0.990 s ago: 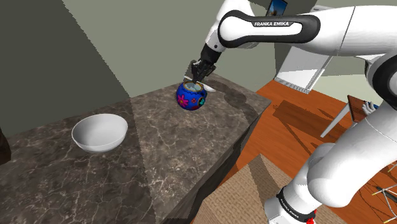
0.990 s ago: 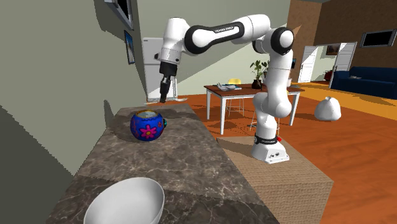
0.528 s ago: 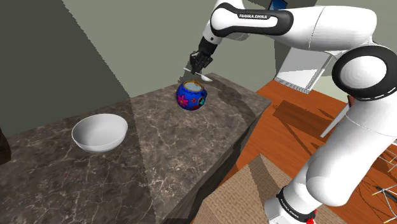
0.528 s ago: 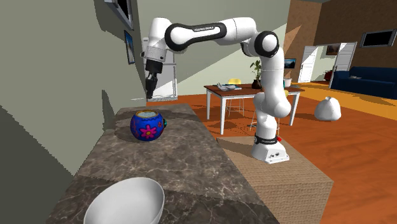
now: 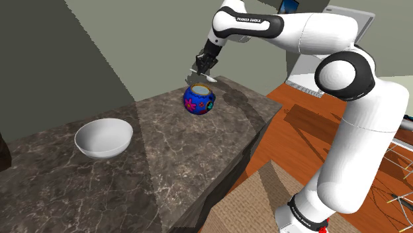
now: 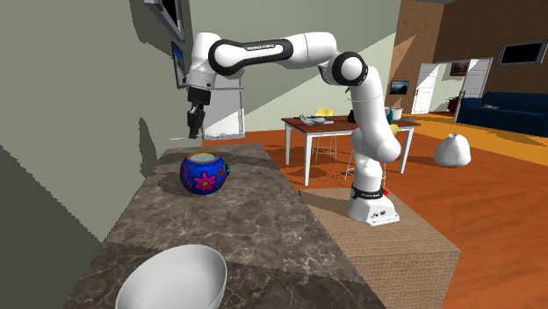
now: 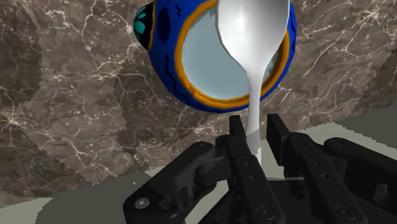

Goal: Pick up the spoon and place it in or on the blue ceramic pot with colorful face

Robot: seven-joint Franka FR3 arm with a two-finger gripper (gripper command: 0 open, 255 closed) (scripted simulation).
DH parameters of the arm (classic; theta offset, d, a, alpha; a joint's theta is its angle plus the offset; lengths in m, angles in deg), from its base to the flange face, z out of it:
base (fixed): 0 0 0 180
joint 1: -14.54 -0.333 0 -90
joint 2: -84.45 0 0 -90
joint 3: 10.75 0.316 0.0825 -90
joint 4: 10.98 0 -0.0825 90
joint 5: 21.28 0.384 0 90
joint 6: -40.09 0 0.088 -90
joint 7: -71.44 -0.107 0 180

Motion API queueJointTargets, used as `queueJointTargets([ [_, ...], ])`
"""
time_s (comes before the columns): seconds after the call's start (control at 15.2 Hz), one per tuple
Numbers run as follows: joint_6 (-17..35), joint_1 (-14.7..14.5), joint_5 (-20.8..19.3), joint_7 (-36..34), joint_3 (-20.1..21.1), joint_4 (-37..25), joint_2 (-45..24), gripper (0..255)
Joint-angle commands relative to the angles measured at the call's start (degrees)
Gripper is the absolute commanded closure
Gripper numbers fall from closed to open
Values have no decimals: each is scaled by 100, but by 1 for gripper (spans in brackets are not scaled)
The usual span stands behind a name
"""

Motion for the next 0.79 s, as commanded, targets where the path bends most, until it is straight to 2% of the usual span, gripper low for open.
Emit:
queueJointTargets([
  [0.0,143,6,12,31,-1,127,-15,255],
  [0.73,866,-4,60,126,14,808,-62,255],
])
